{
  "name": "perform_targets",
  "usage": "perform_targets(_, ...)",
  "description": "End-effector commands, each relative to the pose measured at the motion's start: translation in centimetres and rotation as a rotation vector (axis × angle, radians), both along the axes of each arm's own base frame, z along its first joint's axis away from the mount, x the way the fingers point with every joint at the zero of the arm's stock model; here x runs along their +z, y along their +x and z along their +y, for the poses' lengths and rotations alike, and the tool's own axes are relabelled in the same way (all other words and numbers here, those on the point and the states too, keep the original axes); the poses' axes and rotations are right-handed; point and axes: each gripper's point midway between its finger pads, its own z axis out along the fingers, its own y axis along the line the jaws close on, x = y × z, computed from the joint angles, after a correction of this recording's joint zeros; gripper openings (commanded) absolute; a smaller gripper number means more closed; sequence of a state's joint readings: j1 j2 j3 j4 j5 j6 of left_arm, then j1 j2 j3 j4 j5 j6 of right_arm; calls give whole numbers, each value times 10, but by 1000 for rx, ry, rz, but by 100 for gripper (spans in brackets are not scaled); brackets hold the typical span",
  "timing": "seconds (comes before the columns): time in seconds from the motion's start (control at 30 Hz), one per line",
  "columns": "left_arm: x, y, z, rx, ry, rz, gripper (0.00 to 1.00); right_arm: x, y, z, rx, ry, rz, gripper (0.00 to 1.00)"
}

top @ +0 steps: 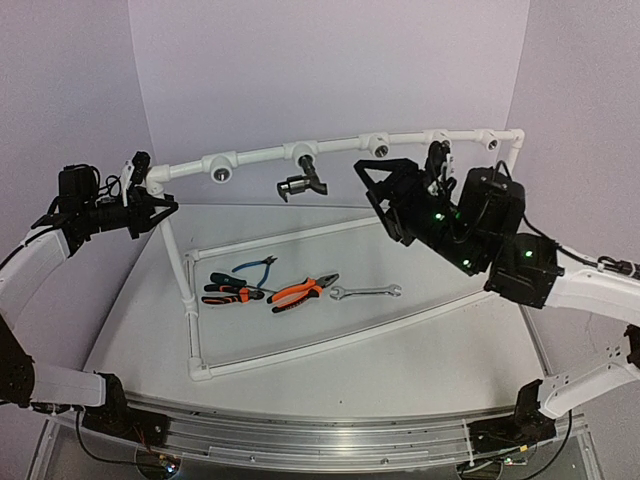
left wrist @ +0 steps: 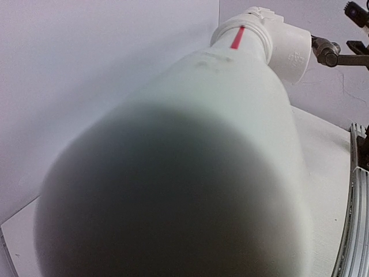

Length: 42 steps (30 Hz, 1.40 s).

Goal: Install the water faucets

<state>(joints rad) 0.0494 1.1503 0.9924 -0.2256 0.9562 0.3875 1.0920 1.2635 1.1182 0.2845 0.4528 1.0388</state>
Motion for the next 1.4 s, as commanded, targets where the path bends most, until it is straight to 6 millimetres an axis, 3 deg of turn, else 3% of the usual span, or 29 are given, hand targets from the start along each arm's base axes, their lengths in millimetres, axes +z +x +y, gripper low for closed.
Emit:
perform_targets(0.0,-31,-22,-34,-183,30,21,0,-10,-6,-38,-69,-635,-155,67)
perform_targets(0.1,-30,-23,-34,-183,30,19,0,5,-11,-36,-83,-998,-397,67)
perform_targets(0.17,-29,-23,-34,-181,31,17,0,11,-17,-24,-83,-1259,-592,69)
perform_targets(0.3,-29,-24,-33,-176,43,23,0,10,-30,20,-43,-1746,-983,80)
perform_targets(0.37,-29,-24,-32,-174,46,24,0,11,-28,37,-81,-1887,-1134,83)
perform_targets(0.47,-29,-24,-32,-170,48,28,0,24,-31,56,-162,-1916,-1329,85)
perform_targets(0.57,-26,-31,-32,-186,65,8,0,28,-31,61,-176,-1942,-1382,85)
perform_targets(0.67,-21,-51,-35,-217,50,2,0,20,-30,60,-165,-1982,-1390,85)
perform_targets(0.87,-26,-85,-39,-241,-54,247,0,7,-29,49,-146,-2042,-1362,83)
perform_targets(1.0,-28,-89,-38,-205,-91,329,0,-9,-25,52,-111,-2115,-1357,80)
perform_targets(1.17,-28,-92,-36,-182,-92,302,0,-9,-16,56,-123,-2193,-1327,77)
perform_targets(1.37,-29,-86,-35,-162,-88,253,0,-16,9,64,-110,-2288,-1308,74)
